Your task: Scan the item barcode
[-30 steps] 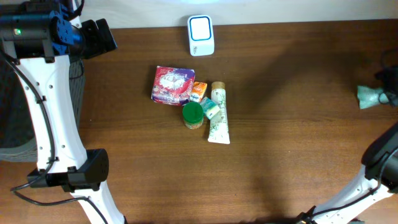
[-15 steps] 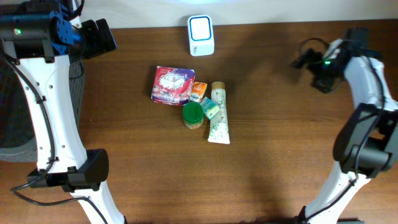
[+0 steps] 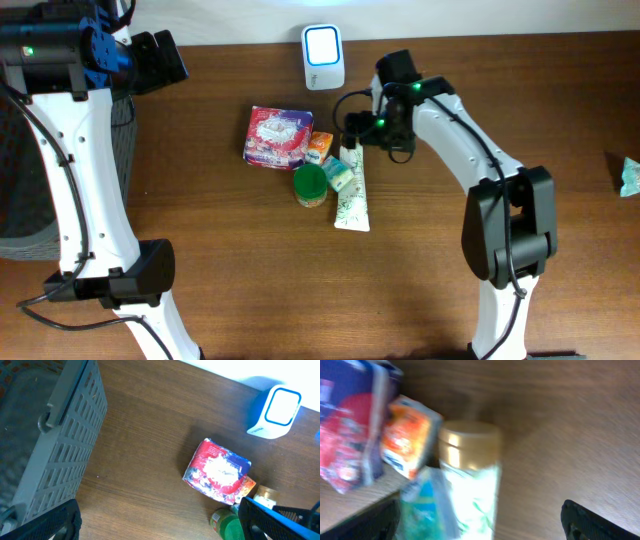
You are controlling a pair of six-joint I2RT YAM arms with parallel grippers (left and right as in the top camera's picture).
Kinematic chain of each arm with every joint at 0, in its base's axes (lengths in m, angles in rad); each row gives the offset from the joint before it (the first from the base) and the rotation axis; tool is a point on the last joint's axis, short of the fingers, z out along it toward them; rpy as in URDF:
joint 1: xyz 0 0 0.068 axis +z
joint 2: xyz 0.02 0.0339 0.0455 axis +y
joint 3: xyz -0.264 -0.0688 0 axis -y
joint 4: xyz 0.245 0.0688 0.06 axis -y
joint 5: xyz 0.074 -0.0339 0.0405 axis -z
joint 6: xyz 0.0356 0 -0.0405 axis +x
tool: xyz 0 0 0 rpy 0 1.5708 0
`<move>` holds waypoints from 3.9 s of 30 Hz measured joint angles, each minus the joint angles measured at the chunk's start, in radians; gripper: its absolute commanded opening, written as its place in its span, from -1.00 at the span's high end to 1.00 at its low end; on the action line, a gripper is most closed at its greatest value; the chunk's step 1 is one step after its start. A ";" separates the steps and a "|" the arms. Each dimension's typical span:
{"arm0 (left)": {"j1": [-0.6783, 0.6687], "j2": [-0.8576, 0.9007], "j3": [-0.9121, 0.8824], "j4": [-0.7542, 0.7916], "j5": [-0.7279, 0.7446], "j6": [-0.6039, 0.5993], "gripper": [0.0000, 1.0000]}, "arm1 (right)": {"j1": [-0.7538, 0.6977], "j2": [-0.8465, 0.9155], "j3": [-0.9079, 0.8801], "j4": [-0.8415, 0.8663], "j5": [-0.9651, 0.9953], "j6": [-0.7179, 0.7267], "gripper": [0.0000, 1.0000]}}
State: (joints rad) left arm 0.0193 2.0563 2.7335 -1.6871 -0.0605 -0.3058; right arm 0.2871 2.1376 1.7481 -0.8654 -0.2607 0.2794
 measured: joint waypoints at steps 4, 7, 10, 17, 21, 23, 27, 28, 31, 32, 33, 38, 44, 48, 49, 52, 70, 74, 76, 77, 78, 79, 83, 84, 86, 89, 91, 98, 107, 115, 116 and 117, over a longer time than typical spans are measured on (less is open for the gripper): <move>0.000 0.000 0.000 0.000 0.000 0.000 -0.98 | 0.044 0.000 -0.035 0.092 0.012 0.034 -0.41; 0.000 0.000 0.000 0.000 0.000 0.000 -0.98 | 0.048 0.001 -0.084 0.146 0.029 0.056 -0.36; 0.000 0.000 0.000 0.000 0.000 0.000 -0.98 | 0.048 0.004 -0.157 0.229 0.038 0.065 -0.16; 0.000 0.000 0.000 0.000 0.000 0.000 -0.98 | 0.045 0.008 -0.202 0.215 0.137 0.076 -0.04; 0.000 0.000 0.000 -0.001 0.000 0.000 -0.98 | -0.002 0.006 -0.180 0.078 0.168 0.092 -0.12; 0.000 0.000 0.000 0.000 0.000 0.000 -0.98 | -0.053 -0.006 -0.129 -0.030 0.167 0.090 -0.21; 0.000 0.000 0.000 0.000 0.000 0.000 -0.98 | -0.095 -0.034 0.022 -0.263 0.159 0.088 -0.20; 0.000 0.000 0.000 -0.001 0.000 0.000 -0.98 | -0.093 -0.044 0.064 -0.330 0.104 0.088 -0.13; 0.000 0.000 0.000 0.000 0.000 0.000 -0.98 | -0.068 -0.056 0.079 -0.394 0.013 0.090 -0.14; 0.000 0.000 0.000 0.000 0.000 0.000 -0.98 | -0.059 -0.056 0.077 -0.392 0.021 0.100 -0.07; 0.000 0.000 0.000 0.000 0.000 0.000 -0.98 | -0.041 -0.057 0.064 -0.387 0.043 0.134 -0.02; 0.000 0.000 0.000 0.000 0.000 0.000 -0.98 | 0.050 -0.057 -0.076 -0.300 0.180 0.400 0.19; 0.000 0.000 0.000 0.000 0.000 0.000 -0.98 | 0.112 -0.057 -0.153 -0.214 0.310 0.539 0.65; 0.000 0.000 0.000 0.000 0.000 0.000 -0.98 | 0.112 -0.057 -0.176 -0.210 0.412 0.554 0.65; 0.000 0.000 0.000 0.000 0.000 0.000 -0.98 | 0.112 -0.057 -0.186 -0.212 0.446 0.555 0.65; 0.000 0.000 0.000 0.000 0.000 0.000 -0.98 | 0.107 -0.058 -0.192 -0.237 0.496 0.555 0.65; 0.000 0.000 0.000 0.000 0.000 0.000 -0.98 | 0.010 -0.058 -0.158 -0.323 0.442 0.258 -0.25; 0.000 0.000 0.000 0.000 0.000 0.000 -0.98 | 0.111 -0.058 -0.158 -0.308 0.479 0.268 -0.25; 0.000 0.000 0.000 0.000 0.000 0.000 -0.98 | 0.155 -0.058 -0.158 -0.308 0.552 0.307 -0.33; 0.000 0.000 0.000 0.000 0.000 0.000 -0.98 | 0.169 -0.058 -0.159 -0.304 0.583 0.323 -0.43; 0.000 0.000 0.000 0.000 0.000 0.000 -0.98 | 0.181 -0.058 -0.164 -0.289 0.610 0.336 -0.46; 0.000 0.000 0.000 0.000 0.000 0.000 -0.98 | 0.188 -0.057 -0.178 -0.264 0.642 0.352 -0.56; 0.000 0.000 0.000 0.000 0.000 0.000 -0.98 | 0.185 -0.057 -0.238 -0.233 0.722 0.372 -0.61; 0.000 0.000 0.000 0.000 0.000 0.000 -0.98 | 0.185 -0.057 -0.249 -0.232 0.745 0.372 -0.67; 0.000 0.000 0.000 0.000 0.000 0.000 -0.98 | 0.185 -0.057 -0.270 -0.218 0.785 0.375 -0.78; 0.000 0.000 0.000 0.000 0.000 0.000 -0.98 | 0.185 -0.057 -0.303 -0.168 0.811 0.374 -0.77; 0.000 0.000 0.000 0.000 0.000 0.000 -0.98 | 0.185 -0.057 -0.338 -0.132 0.822 0.375 -0.51; 0.000 0.000 0.000 0.000 0.000 0.000 -0.98 | 0.164 -0.057 -0.360 -0.109 0.867 0.362 -0.13; 0.000 0.000 0.000 0.000 0.000 0.000 -0.98 | 0.094 -0.057 -0.387 -0.097 0.865 0.321 0.62; 0.000 0.000 0.000 0.000 0.000 0.000 -0.98 | -0.055 -0.057 -0.242 -0.180 0.608 0.148 0.92; 0.000 0.000 0.000 0.000 0.000 0.000 -0.98 | -0.081 -0.057 -0.217 -0.180 0.528 0.114 0.92; 0.000 0.000 0.000 0.000 0.000 0.000 -0.98 | -0.098 -0.057 -0.200 -0.185 0.459 0.084 0.92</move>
State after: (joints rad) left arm 0.0193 2.0563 2.7335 -1.6875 -0.0608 -0.3058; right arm 0.1886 2.0808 1.5486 -1.0500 0.1982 0.3630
